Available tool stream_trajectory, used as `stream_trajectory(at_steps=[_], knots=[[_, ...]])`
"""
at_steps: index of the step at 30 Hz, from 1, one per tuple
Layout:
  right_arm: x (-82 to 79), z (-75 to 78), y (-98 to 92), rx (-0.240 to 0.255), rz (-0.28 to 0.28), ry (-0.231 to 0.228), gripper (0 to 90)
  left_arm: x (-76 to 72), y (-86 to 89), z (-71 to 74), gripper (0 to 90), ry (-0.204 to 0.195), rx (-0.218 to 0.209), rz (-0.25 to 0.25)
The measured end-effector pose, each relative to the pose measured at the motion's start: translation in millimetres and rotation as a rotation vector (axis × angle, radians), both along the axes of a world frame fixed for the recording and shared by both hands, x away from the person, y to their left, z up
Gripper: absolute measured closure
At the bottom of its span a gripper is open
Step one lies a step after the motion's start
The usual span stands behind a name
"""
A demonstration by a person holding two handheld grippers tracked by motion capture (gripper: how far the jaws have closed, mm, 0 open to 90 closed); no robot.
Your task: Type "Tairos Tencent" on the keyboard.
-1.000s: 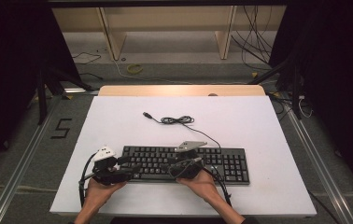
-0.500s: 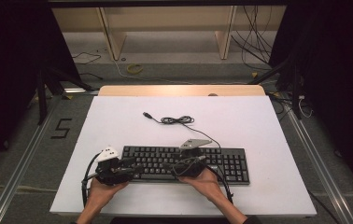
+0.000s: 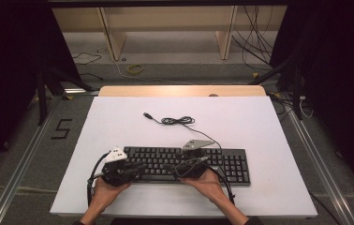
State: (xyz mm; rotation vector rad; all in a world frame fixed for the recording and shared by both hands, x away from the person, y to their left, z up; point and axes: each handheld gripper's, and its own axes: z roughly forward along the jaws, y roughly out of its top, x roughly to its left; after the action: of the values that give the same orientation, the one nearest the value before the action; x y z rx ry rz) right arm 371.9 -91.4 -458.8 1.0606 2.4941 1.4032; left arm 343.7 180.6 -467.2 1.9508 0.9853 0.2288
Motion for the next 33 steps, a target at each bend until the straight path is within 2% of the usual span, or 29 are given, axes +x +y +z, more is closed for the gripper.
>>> stream_trajectory(at_steps=[10,28,32,33], knots=[[-2.8,1.1,-5.0,0.005,-0.003,-0.005,35.1,4.9,-9.1,-3.5,88.7,0.027,0.048,-0.018],[-8.7,1.7,-12.6,0.013,0.001,-0.006,33.7,11.1,-14.6,-12.3,89.0,0.061,0.093,-0.019],[-9.3,2.5,-13.8,0.015,0.0,-0.007,33.7,12.0,-14.3,-13.2,89.1,0.071,0.087,-0.018],[-9.6,2.8,-14.1,0.017,-0.001,-0.006,33.7,12.6,-14.5,-14.4,89.1,0.075,0.105,-0.026]])
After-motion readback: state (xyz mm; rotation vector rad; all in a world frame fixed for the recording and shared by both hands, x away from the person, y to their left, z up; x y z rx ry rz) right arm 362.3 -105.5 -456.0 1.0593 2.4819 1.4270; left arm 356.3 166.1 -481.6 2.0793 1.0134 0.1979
